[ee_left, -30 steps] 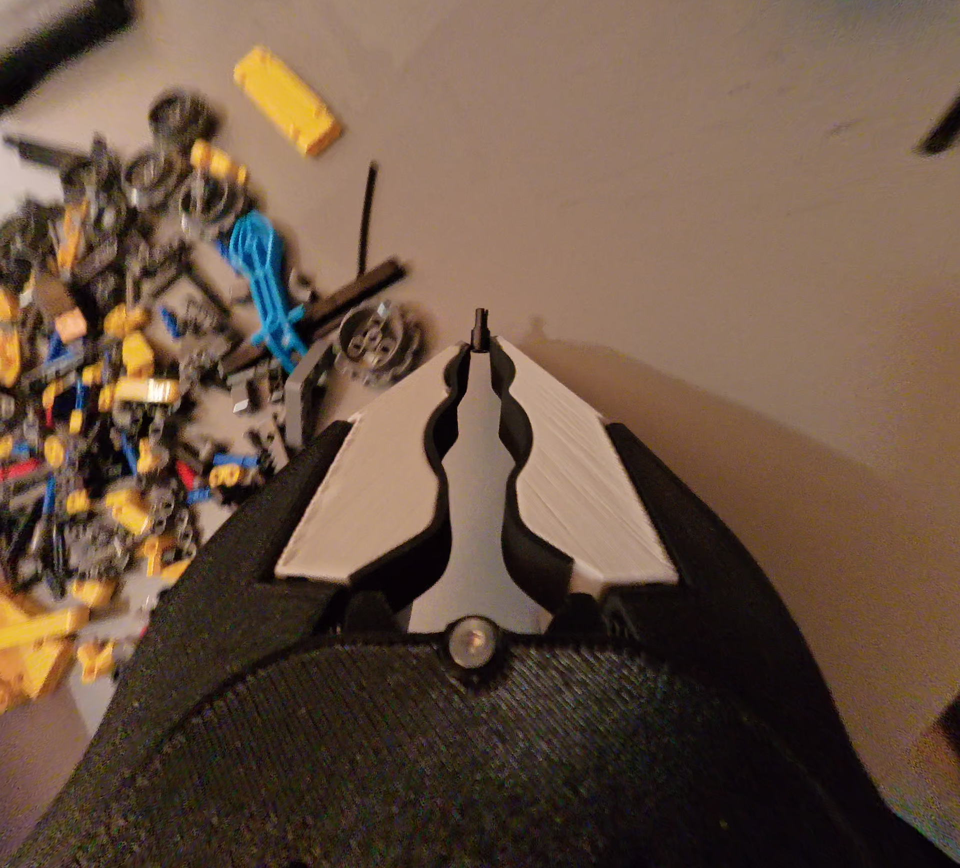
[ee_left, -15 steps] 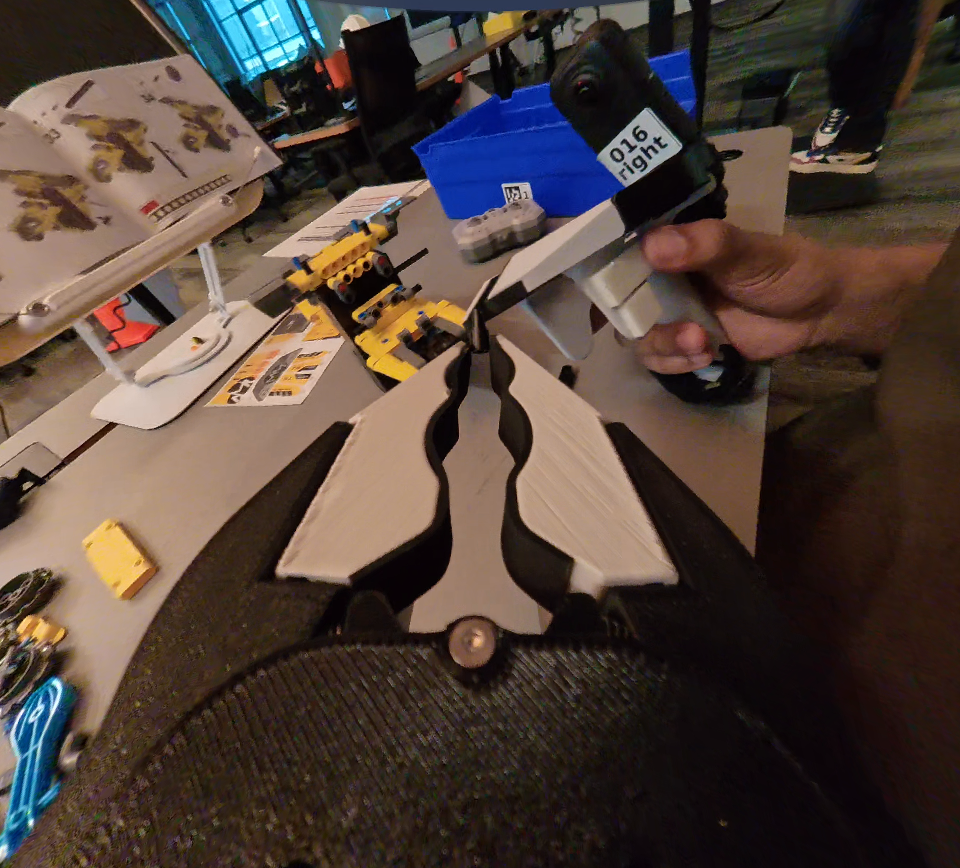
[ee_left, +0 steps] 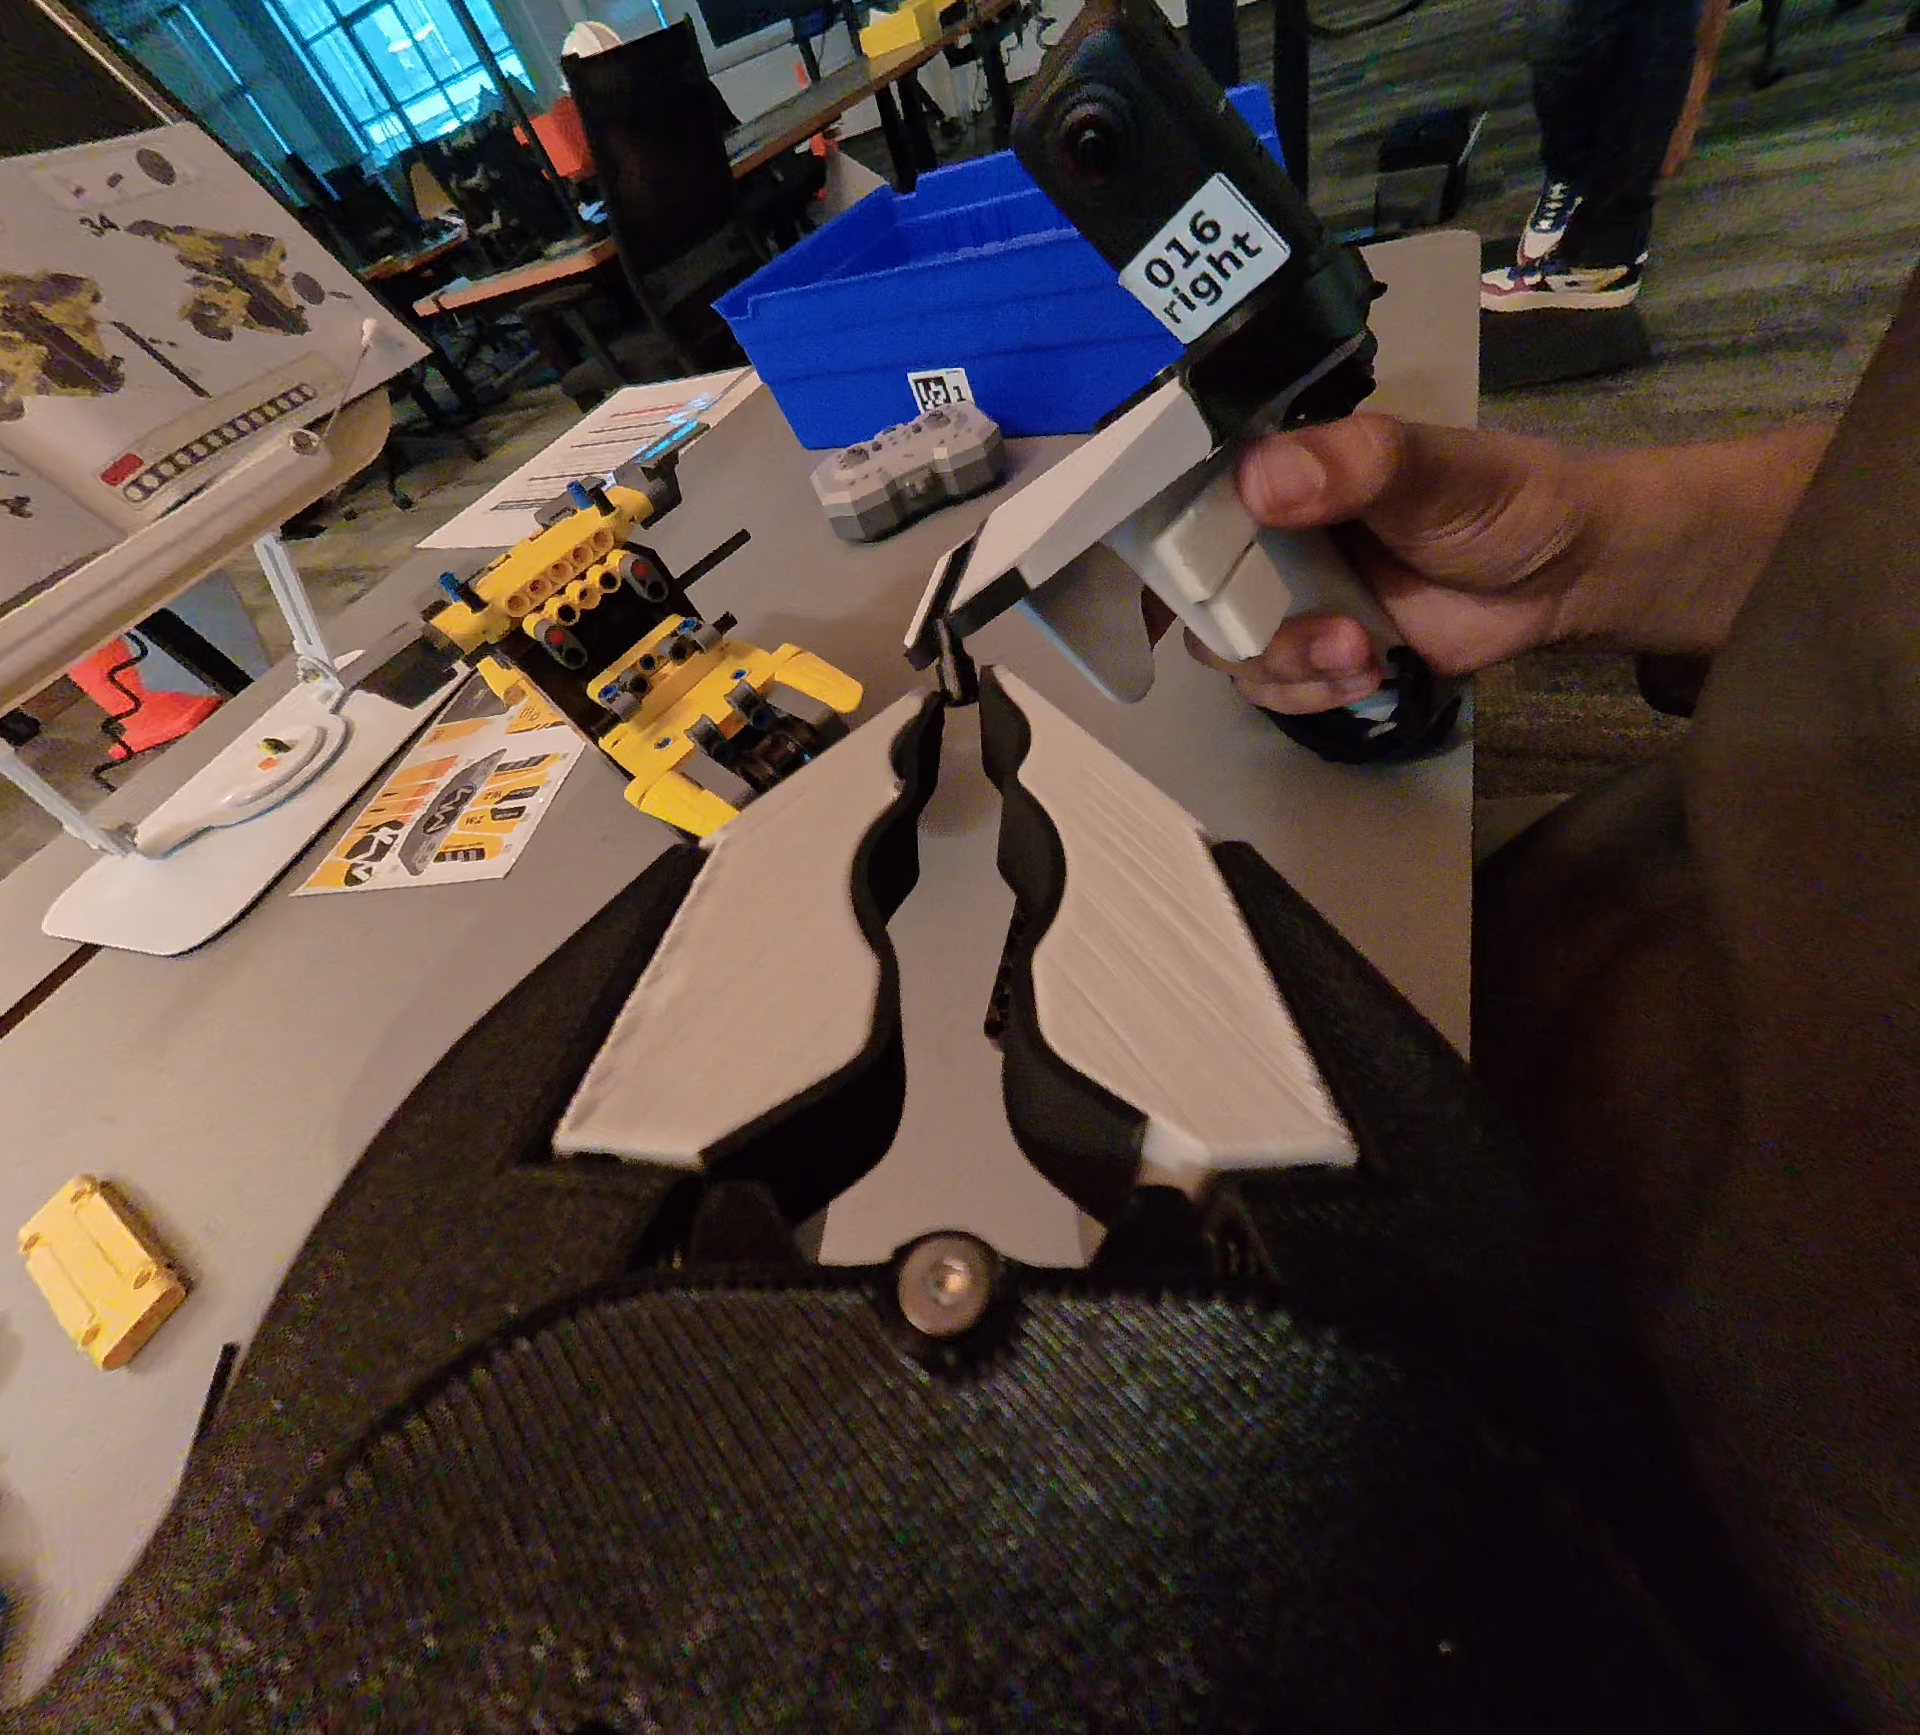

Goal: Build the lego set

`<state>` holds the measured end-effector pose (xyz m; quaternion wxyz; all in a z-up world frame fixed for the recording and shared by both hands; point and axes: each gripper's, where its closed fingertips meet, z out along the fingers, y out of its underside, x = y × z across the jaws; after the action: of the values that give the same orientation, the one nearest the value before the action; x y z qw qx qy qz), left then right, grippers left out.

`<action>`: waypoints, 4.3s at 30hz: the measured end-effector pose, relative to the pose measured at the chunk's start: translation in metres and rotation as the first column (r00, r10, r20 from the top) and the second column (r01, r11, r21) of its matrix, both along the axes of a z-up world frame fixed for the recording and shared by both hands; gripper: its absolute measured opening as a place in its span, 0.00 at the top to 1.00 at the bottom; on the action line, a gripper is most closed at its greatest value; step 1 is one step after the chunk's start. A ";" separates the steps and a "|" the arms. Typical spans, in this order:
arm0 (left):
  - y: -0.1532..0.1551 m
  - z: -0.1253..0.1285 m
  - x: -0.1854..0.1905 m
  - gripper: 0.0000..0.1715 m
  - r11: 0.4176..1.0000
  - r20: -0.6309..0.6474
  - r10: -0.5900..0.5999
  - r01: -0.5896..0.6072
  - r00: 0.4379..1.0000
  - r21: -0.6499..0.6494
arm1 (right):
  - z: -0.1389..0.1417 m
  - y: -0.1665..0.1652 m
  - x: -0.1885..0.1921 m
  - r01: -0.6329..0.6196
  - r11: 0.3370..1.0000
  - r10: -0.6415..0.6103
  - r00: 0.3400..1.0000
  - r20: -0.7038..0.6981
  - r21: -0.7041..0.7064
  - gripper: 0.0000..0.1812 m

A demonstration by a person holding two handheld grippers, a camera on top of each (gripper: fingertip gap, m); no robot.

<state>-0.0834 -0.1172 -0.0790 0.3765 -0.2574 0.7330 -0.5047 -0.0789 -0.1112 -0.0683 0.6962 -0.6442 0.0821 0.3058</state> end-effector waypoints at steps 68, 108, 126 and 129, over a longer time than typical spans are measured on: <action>0.365 -0.103 -0.008 0.98 0.578 -0.585 0.715 -0.795 0.383 0.186 | 0.003 -0.033 0.050 0.324 0.946 -0.320 0.921 0.223 0.019 0.98; -0.001 -0.008 0.017 1.00 0.936 -0.155 -0.076 0.017 0.985 -0.351 | -0.013 0.004 0.014 0.024 1.000 -0.027 0.960 -0.279 -0.015 0.98; -0.017 -0.025 -0.001 1.00 0.974 -0.168 -0.164 0.132 0.972 -0.185 | -0.035 -0.017 -0.002 -0.136 0.948 0.116 0.990 -0.087 -0.289 0.89; -0.021 -0.027 -0.003 1.00 0.973 -0.172 -0.176 0.145 0.969 -0.178 | -0.036 -0.015 -0.009 -0.160 0.940 0.150 0.987 -0.058 -0.300 0.92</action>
<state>-0.0862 -0.1382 -0.1061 0.2414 -0.2732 0.7393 -0.5661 -0.0880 -0.1266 -0.1042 0.5610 -0.7428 0.0893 0.3545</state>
